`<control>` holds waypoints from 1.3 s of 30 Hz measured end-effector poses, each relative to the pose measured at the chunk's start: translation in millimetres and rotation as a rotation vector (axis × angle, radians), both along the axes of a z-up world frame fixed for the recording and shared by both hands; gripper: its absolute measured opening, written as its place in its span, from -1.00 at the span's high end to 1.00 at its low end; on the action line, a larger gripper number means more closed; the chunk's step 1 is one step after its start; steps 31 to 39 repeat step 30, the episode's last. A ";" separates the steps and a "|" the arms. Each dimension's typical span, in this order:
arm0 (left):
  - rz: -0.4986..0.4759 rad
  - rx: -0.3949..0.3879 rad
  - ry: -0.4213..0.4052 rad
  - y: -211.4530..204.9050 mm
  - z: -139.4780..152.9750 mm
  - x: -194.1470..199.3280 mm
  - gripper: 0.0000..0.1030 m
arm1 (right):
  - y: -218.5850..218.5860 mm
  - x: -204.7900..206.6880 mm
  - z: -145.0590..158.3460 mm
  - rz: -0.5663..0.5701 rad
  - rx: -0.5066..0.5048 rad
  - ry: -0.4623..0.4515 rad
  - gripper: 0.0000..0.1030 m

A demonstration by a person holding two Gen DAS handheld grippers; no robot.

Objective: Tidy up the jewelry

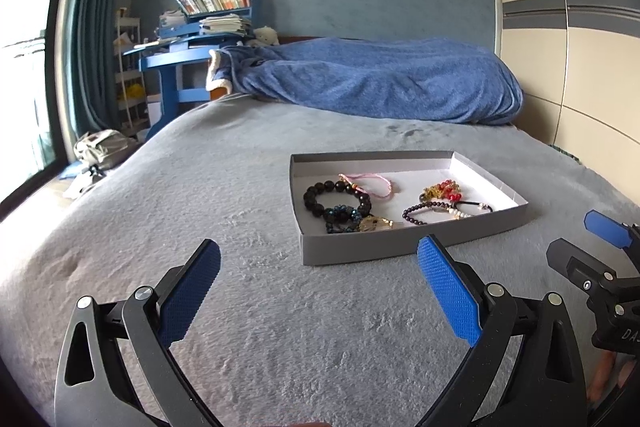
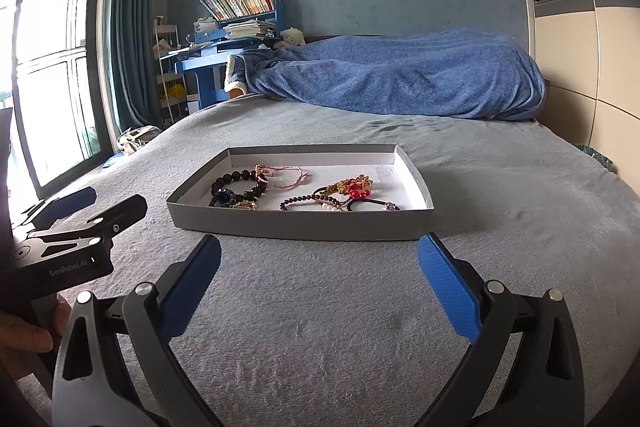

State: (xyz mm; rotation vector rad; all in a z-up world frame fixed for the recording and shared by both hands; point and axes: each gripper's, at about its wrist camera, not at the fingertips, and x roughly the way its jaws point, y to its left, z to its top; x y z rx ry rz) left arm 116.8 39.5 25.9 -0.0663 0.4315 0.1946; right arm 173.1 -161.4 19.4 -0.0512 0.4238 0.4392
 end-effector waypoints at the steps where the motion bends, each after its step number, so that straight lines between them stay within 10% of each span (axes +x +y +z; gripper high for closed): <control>1: -0.001 0.001 0.000 0.0 -0.2 -0.1 -0.90 | 0.0 0.1 0.0 0.000 0.000 0.000 -0.89; 39: -0.014 0.004 0.011 -1.1 -2.7 3.3 -0.90 | 3.5 -1.7 -4.0 0.003 0.002 0.007 -0.89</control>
